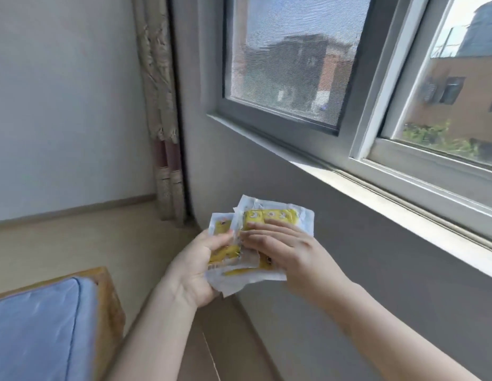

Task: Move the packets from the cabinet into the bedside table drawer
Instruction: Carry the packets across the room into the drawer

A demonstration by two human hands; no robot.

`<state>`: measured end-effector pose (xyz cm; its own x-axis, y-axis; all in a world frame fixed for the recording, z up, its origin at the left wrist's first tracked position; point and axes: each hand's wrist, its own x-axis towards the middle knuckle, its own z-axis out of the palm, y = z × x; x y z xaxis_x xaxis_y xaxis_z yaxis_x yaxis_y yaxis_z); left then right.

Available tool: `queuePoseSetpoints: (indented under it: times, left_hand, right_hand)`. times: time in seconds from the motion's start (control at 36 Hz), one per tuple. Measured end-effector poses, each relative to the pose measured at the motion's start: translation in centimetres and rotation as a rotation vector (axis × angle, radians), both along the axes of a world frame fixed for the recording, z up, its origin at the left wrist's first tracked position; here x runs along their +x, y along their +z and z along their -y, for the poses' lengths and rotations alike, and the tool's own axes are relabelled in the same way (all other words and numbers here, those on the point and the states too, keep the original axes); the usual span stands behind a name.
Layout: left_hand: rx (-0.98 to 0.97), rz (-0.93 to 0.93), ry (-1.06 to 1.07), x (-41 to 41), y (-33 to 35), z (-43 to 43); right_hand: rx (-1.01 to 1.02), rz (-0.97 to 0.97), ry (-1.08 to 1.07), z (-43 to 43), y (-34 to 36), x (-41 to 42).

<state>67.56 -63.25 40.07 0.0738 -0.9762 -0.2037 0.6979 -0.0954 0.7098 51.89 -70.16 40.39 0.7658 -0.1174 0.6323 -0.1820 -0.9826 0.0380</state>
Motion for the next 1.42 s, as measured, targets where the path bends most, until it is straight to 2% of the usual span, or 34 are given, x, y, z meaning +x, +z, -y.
queuePoseSetpoints:
  times: [0.08, 0.17, 0.25, 0.33, 0.39, 0.44, 0.58, 0.67, 0.72, 0.83, 0.92, 1.03, 1.17, 1.31, 1.42]
  left_hand:
    - [-0.034, 0.041, 0.120, 2.8, -0.1, 1.7]
    - [0.010, 0.137, 0.300, 5.2, 0.4, 3.9]
    - [0.037, 0.204, 0.421, 8.2, 0.9, 7.1]
    - [0.060, 0.266, 0.523, 11.2, 1.9, 11.1]
    - [0.051, 0.287, 0.570, 13.0, 3.0, 13.8]
    - [0.047, 0.290, 0.623, 14.7, 3.9, 16.0]
    - [0.022, 0.322, 0.735, 19.2, 5.0, 20.1]
    - [0.012, 0.409, 0.764, 21.9, 5.3, 21.9]
    - [0.009, 0.440, 0.761, 23.8, 5.6, 23.1]
    - [0.012, 0.461, 0.830, 28.2, 5.2, 25.4]
    - [0.045, 0.473, 0.982, 31.7, 3.9, 27.0]
    - [0.103, 0.459, 1.191, 36.9, 2.3, 28.7]
    - [0.147, 0.437, 1.335, 45.0, 2.5, 30.5]
    - [0.178, 0.373, 1.233, 51.8, 2.7, 32.5]
    - [0.194, 0.448, 1.071, 56.1, 2.2, 33.9]
  right_hand:
    - [-0.056, 0.057, 0.018, 2.6, -0.3, 3.4]
    - [-0.070, 0.109, -0.076, 6.4, -0.8, 6.7]
    - [0.070, 0.080, -0.187, 11.0, -0.8, 9.4]
    - [0.198, 0.047, -0.143, 15.6, 0.2, 12.3]
    - [0.372, 0.140, -0.088, 18.1, 1.7, 14.3]
    - [0.637, 0.210, 0.000, 20.5, 3.0, 16.1]
    - [1.515, 0.650, 0.112, 25.4, 4.7, 22.6]
    - [1.758, 0.718, 0.118, 27.8, 4.3, 27.4]
    - [1.861, 0.647, 0.156, 28.8, 4.0, 30.3]
    - [1.896, 0.539, 0.215, 29.8, 3.7, 35.1]
    - [1.905, 0.488, 0.237, 30.6, 3.0, 38.6]
    - [1.926, 0.462, 0.216, 31.3, 1.7, 44.8]
    - [1.970, 0.438, 0.160, 32.0, 0.4, 53.5]
    - [2.045, 0.504, 0.171, 33.8, 0.3, 60.4]
    - [2.076, 0.505, 0.109, 36.4, -0.4, 64.8]
